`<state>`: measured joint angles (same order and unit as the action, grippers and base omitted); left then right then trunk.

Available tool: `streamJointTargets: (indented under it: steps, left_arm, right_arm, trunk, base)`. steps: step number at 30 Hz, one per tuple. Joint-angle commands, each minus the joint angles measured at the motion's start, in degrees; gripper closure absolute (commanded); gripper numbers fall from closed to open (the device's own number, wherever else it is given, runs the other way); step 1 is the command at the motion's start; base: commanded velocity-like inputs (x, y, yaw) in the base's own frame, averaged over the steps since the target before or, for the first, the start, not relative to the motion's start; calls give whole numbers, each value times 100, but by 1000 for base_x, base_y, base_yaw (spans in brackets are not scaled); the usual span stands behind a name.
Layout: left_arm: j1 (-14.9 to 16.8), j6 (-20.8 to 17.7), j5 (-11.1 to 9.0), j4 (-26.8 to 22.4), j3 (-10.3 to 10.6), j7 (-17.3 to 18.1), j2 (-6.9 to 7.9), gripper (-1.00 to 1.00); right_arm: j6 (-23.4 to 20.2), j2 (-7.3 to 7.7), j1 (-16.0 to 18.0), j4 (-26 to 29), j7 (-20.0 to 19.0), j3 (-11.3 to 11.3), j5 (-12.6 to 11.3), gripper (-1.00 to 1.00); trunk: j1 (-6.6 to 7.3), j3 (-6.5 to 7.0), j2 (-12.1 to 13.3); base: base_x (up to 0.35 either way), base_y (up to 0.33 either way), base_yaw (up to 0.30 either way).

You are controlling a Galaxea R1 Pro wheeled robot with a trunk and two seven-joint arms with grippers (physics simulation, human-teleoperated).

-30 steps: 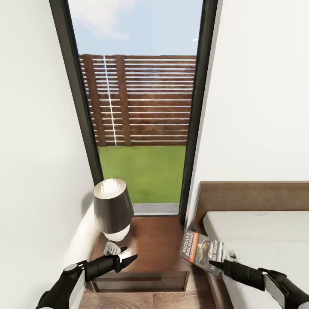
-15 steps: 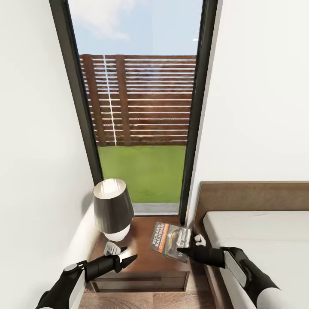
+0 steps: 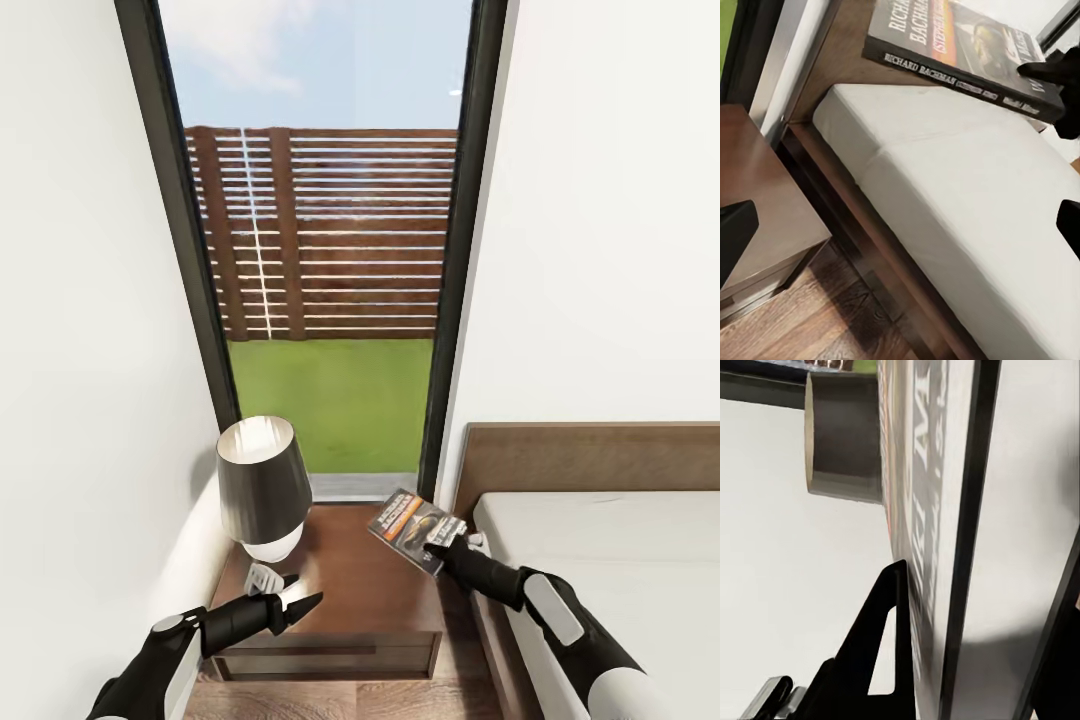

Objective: In the bedroom, move the book from the bed onto either nightstand, and place the two sandals side by side next to the bed.

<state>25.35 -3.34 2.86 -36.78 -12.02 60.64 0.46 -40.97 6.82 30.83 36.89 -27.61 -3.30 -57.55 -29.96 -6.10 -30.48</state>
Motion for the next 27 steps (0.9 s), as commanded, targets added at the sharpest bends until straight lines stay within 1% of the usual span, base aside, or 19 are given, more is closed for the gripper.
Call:
streamJointTargets:
  steps: [1,4,5,7,8,10,19,21,27]
  left_arm:
    - [5,-35,30,-5,-28,36,-4,-100]
    - [5,-35,31,-5,-28,41,-4,-100]
    - [5,-35,31,-5,-28,43,-3,-100]
    - [5,-35,30,-5,-28,46,-4,-100]
    - [5,-35,30,-5,-28,45,-4,-100]
    - [5,-35,30,-5,-28,45,-7,-100]
    - [5,-40,30,-5,-20,44,-36,-100]
    - [5,-43,30,-5,-20,44,-37,-100]
    - [5,-44,30,-5,-20,44,-37,-100]
  right_arm:
    - [-15,4,5,2,161,-18,-127,100]
    - [-4,-4,6,2,585,-14,-223,100]
    - [-1,-35,7,2,717,-13,-240,100]
    - [1,-94,9,1,803,-13,-250,100]
    - [1,-150,10,-3,832,-13,-253,100]
    - [-3,-242,10,-1,850,-13,-256,100]
    - [-7,-455,11,2,862,-14,-249,100]
    - [-7,-482,11,2,863,-19,-248,100]
    - [-11,-488,10,2,861,-30,-248,100]
  trunk:
    - [-2,-11,-11]
    - [-2,-11,-11]
    - [-2,-11,-11]
    - [-2,-11,-11]
    - [-2,-11,-11]
    - [-2,-11,-11]
    - [-2,-11,-11]
    - [-2,-11,-11]
    - [-2,-11,-11]
  base:
    - [0,0,0]
    - [0,0,0]
    - [0,0,0]
    - [0,0,0]
    - [0,0,0]
    - [0,0,0]
    - [1,0,0]
    - [154,0,0]
    - [220,0,0]
